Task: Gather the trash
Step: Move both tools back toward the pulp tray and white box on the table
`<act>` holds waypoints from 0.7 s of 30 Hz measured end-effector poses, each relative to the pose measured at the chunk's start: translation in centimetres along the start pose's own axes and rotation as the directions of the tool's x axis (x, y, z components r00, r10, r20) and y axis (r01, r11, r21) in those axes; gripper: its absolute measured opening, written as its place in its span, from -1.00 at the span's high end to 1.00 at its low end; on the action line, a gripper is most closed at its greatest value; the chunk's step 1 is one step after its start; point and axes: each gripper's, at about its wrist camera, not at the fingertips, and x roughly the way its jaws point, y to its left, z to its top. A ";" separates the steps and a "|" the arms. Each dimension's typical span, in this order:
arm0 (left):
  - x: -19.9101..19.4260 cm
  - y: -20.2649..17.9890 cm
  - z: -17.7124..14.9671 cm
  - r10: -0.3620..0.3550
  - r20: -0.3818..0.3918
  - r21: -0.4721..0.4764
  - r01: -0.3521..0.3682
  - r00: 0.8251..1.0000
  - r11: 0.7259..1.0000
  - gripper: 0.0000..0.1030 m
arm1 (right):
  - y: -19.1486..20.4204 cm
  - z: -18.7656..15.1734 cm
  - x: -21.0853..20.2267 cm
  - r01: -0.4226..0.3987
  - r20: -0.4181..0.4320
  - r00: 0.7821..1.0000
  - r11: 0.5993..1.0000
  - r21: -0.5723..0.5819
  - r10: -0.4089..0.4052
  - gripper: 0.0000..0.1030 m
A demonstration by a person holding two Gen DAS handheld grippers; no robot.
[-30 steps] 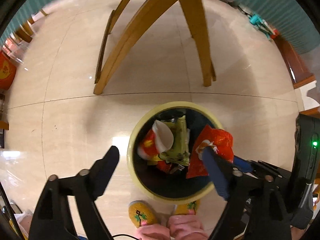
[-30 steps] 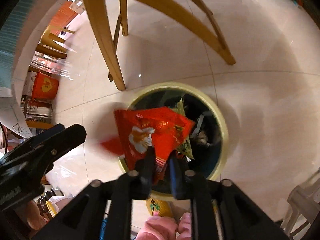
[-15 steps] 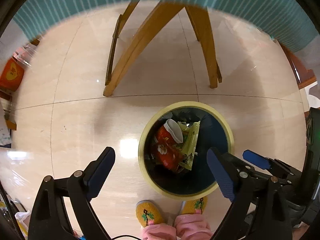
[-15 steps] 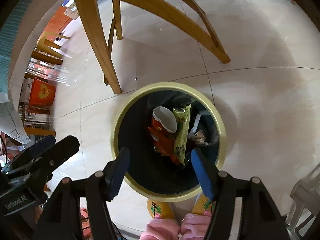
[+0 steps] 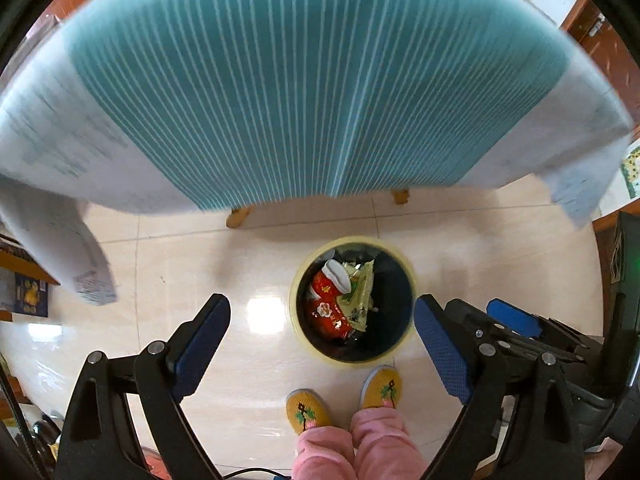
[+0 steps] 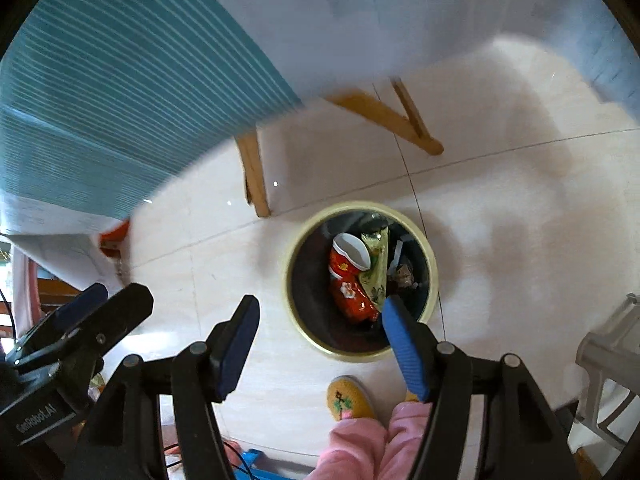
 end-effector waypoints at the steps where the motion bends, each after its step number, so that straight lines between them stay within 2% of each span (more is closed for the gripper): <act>1: -1.3 -0.1 0.3 -0.003 0.007 0.001 0.003 1.000 1.000 -0.79 | 0.6 0.1 -1.6 -0.001 0.010 1.000 1.000 0.000 0.001 -0.25; 5: -7.6 -0.5 2.0 -0.013 0.044 0.012 0.013 0.999 1.000 -0.79 | 2.8 0.6 -7.6 0.006 0.050 0.999 1.000 -0.018 -0.005 -0.25; 11: -16.3 -1.4 3.8 0.015 0.109 0.063 -0.022 0.994 0.998 -0.79 | 5.7 0.9 -16.1 0.002 0.131 0.991 0.999 -0.032 0.002 -0.25; 15: -21.1 -1.5 4.3 0.012 0.175 0.085 -0.027 0.985 0.996 -0.79 | 7.5 1.0 -20.5 0.010 0.180 0.984 0.999 -0.034 -0.004 -0.25; 21: -25.4 -1.7 4.9 -0.010 0.251 0.109 -0.018 0.968 0.994 -0.79 | 9.6 1.4 -25.6 0.019 0.268 0.963 0.998 -0.063 -0.001 -0.25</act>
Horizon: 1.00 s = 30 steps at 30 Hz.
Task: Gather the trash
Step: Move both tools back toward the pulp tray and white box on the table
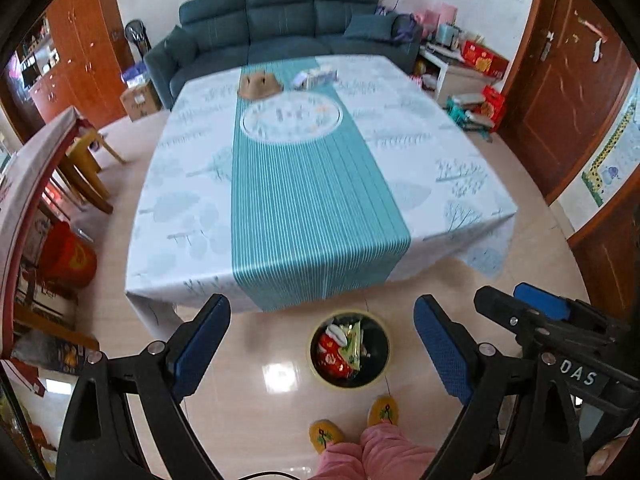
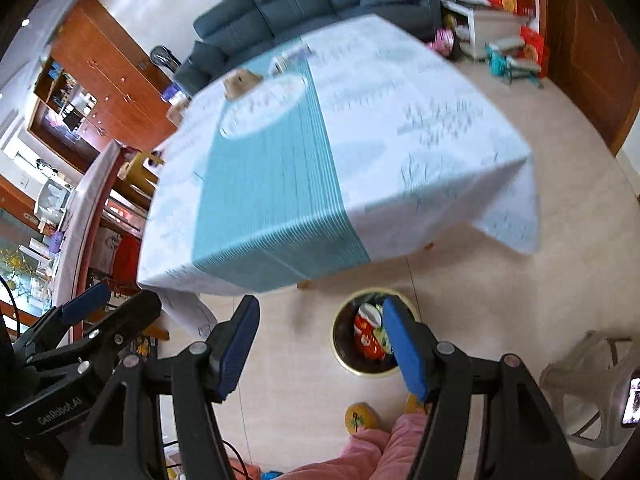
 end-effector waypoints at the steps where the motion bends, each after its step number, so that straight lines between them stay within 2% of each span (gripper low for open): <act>1: -0.6 0.1 0.3 -0.006 0.013 -0.002 0.006 1.000 1.000 -0.79 | 0.2 0.3 -0.6 -0.003 0.010 1.000 1.000 -0.003 0.003 -0.25; 8: -3.3 0.6 2.8 -0.014 0.108 -0.002 0.014 0.994 1.000 -0.78 | 2.3 2.4 -4.0 -0.006 0.098 0.995 0.999 -0.046 0.011 -0.25; 13: -4.3 1.8 4.6 -0.002 0.171 -0.008 0.003 0.985 1.000 -0.79 | 3.8 4.1 -4.7 0.001 0.137 0.991 0.997 -0.080 0.010 -0.25; 19: -4.2 3.5 8.1 0.020 0.200 -0.034 -0.014 0.980 0.999 -0.78 | 5.0 7.0 -4.8 -0.001 0.173 0.985 0.995 -0.103 0.019 -0.25; 26: -2.4 5.4 14.3 0.092 0.234 -0.078 -0.075 0.968 0.994 -0.78 | 5.6 13.8 -3.3 -0.026 0.193 0.980 0.990 -0.136 0.052 -0.25; 30: 0.6 6.6 18.6 0.099 0.196 -0.127 -0.074 0.976 0.989 -0.78 | 5.9 18.8 -1.5 -0.050 0.183 0.980 0.982 -0.181 0.084 -0.25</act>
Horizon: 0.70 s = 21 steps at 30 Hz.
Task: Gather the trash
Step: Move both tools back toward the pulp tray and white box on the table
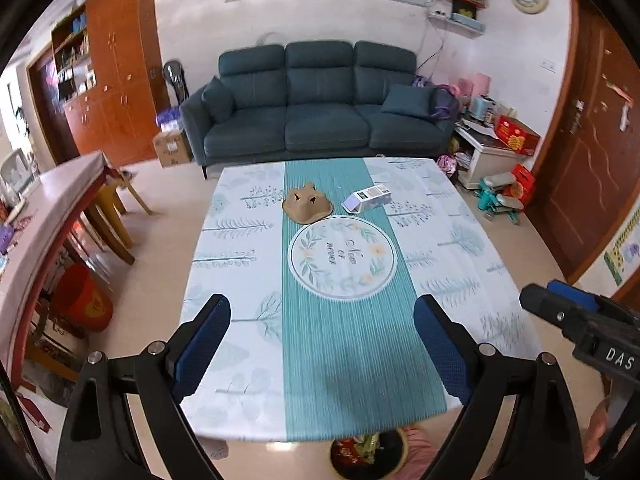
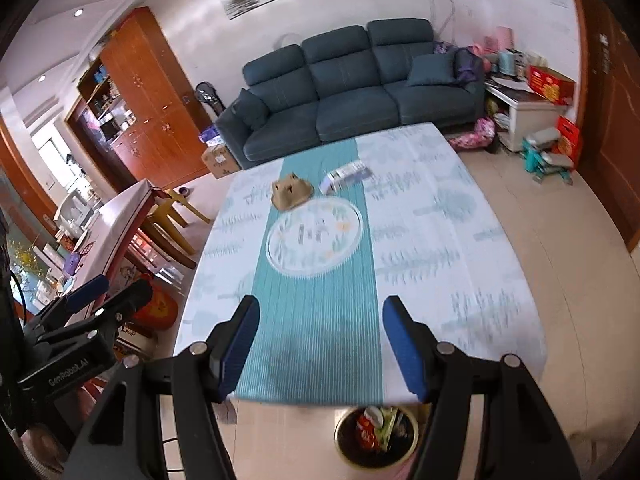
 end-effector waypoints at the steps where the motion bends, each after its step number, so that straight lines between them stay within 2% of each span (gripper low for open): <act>1: 1.2 0.1 0.9 0.010 -0.013 -0.019 -0.010 1.000 1.000 -0.78 | -0.3 1.3 1.1 -0.014 -0.007 1.000 1.000 -0.011 0.014 -0.25; 6: 7.3 0.3 5.7 0.044 -0.063 -0.116 -0.051 0.997 0.992 -0.78 | -2.0 7.5 8.0 -0.090 -0.107 0.991 0.995 -0.052 0.084 -0.25; 13: 16.9 -0.2 11.2 0.064 -0.111 -0.200 -0.085 0.992 0.976 -0.78 | -4.7 15.4 19.4 -0.171 -0.271 0.949 0.985 -0.020 0.159 -0.25; 17: 23.1 0.2 13.2 0.073 -0.164 -0.257 -0.114 0.984 0.960 -0.78 | -6.5 17.9 26.6 -0.169 -0.348 0.921 0.985 0.046 0.174 -0.25; 21: 27.3 1.2 13.9 0.093 -0.204 -0.297 -0.152 0.975 0.943 -0.78 | -7.5 19.0 33.1 -0.145 -0.409 0.897 0.986 0.084 0.167 -0.24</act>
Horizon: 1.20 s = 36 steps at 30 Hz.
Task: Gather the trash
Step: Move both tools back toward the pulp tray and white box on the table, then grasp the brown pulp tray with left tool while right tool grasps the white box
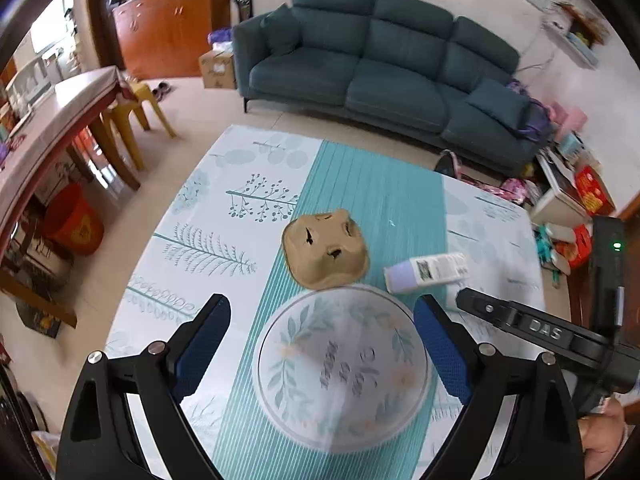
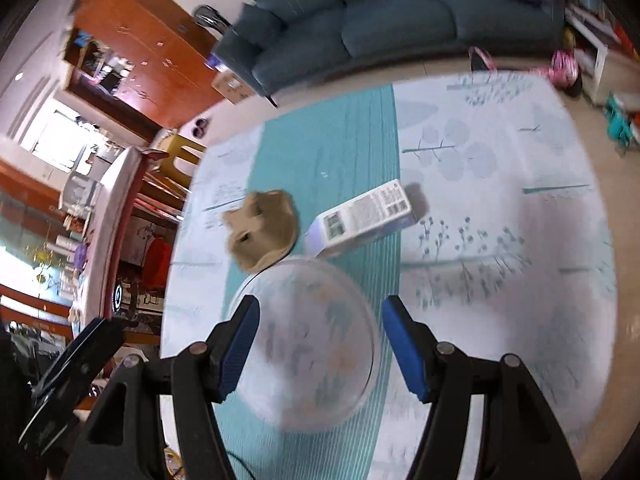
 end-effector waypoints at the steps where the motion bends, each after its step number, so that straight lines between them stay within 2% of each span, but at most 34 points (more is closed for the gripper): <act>1: 1.2 0.0 0.4 0.013 -0.014 -0.012 -0.013 1.000 1.000 -0.78 | -0.4 0.9 1.4 0.002 -0.012 1.000 1.000 0.013 -0.002 -0.25; 5: 4.7 0.4 1.3 0.019 -0.068 -0.066 -0.024 0.998 0.998 -0.78 | -1.3 3.0 5.0 -0.016 -0.048 0.999 0.997 0.078 0.020 -0.24; 12: 7.0 0.6 2.3 0.018 -0.093 -0.100 -0.027 0.996 0.995 -0.78 | -1.7 5.2 9.1 0.044 -0.094 0.995 0.988 0.146 -0.030 -0.24; 14: 7.7 0.4 2.7 0.019 -0.105 -0.090 -0.028 0.994 0.996 -0.78 | -0.9 5.8 9.4 0.072 -0.074 0.995 0.992 0.104 -0.064 -0.26; 16: 8.4 0.1 3.2 0.019 -0.120 -0.080 -0.029 0.993 0.996 -0.78 | 0.2 6.1 9.9 0.134 -0.074 0.988 0.991 0.026 -0.132 -0.24; 17: 8.9 0.0 3.4 0.020 -0.128 -0.076 -0.030 0.992 0.997 -0.78 | 0.8 6.1 10.0 0.157 -0.065 0.985 0.987 -0.021 -0.158 -0.06; 18: 9.4 -0.1 3.7 0.021 -0.138 -0.075 -0.031 0.990 0.997 -0.78 | 1.0 6.2 10.1 0.161 -0.062 0.985 0.986 -0.044 -0.163 -0.03; 23: 12.2 -0.4 5.2 0.031 -0.180 -0.096 -0.049 0.983 0.994 -0.78 | 1.2 6.8 9.9 0.147 -0.028 0.988 0.982 -0.119 -0.152 0.22; 27: 14.5 -0.9 6.2 0.039 -0.224 -0.109 -0.065 0.974 0.992 -0.78 | 1.0 7.6 9.4 0.138 0.006 0.990 0.978 -0.158 -0.139 0.25; 32: 17.4 -1.6 6.8 0.068 -0.276 -0.113 -0.102 0.959 0.988 -0.77 | 0.4 8.2 9.2 0.099 0.009 0.995 0.982 -0.158 -0.099 0.26; 35: 18.8 -1.5 6.8 0.066 -0.307 -0.129 -0.110 0.950 0.986 -0.44 | 0.0 8.1 9.0 0.082 0.004 0.997 0.984 -0.158 -0.083 0.26; 36: 19.1 -1.4 6.7 0.065 -0.317 -0.135 -0.113 0.946 0.984 -0.27 | -0.1 8.0 9.0 0.077 0.003 0.997 0.984 -0.159 -0.078 0.26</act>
